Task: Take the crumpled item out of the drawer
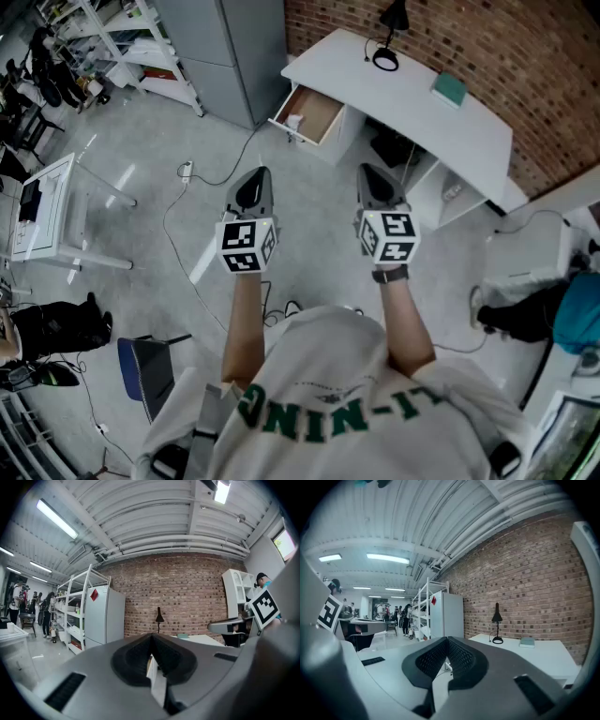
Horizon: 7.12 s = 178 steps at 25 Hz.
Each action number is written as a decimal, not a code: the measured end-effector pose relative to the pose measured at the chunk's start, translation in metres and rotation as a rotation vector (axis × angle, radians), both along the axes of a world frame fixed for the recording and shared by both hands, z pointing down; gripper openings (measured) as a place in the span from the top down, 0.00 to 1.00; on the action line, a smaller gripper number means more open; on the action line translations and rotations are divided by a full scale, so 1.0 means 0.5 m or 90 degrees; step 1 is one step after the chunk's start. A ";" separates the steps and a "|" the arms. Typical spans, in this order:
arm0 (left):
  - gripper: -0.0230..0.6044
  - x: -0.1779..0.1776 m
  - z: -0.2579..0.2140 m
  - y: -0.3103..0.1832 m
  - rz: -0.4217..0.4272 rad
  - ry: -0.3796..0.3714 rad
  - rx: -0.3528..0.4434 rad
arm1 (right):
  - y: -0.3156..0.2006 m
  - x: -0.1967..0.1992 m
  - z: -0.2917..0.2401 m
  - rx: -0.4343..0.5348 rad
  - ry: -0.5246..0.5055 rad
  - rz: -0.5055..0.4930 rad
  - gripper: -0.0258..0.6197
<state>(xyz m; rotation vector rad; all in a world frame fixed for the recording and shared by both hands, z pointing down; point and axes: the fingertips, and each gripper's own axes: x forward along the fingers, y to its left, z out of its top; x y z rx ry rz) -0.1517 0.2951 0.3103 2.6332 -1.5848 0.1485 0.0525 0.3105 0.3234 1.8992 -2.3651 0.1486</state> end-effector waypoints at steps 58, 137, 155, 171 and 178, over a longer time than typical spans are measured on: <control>0.96 0.111 0.046 -0.637 0.006 -0.024 -0.014 | -0.680 -0.004 0.076 -0.047 -0.086 -0.077 0.95; 0.67 0.339 1.268 -1.399 0.437 -0.474 -0.427 | -1.287 0.004 0.907 -0.430 -0.175 -0.015 0.95; 0.82 0.325 1.369 -1.413 0.400 -0.526 -0.510 | -1.272 0.071 0.926 -0.430 -0.228 0.060 0.95; 0.94 0.311 1.169 -1.382 0.315 -0.428 -0.454 | -1.242 0.075 0.802 -0.379 -0.168 0.030 0.95; 0.95 0.302 0.992 -1.330 0.245 -0.315 -0.422 | -1.199 0.076 0.695 -0.349 -0.141 0.010 0.95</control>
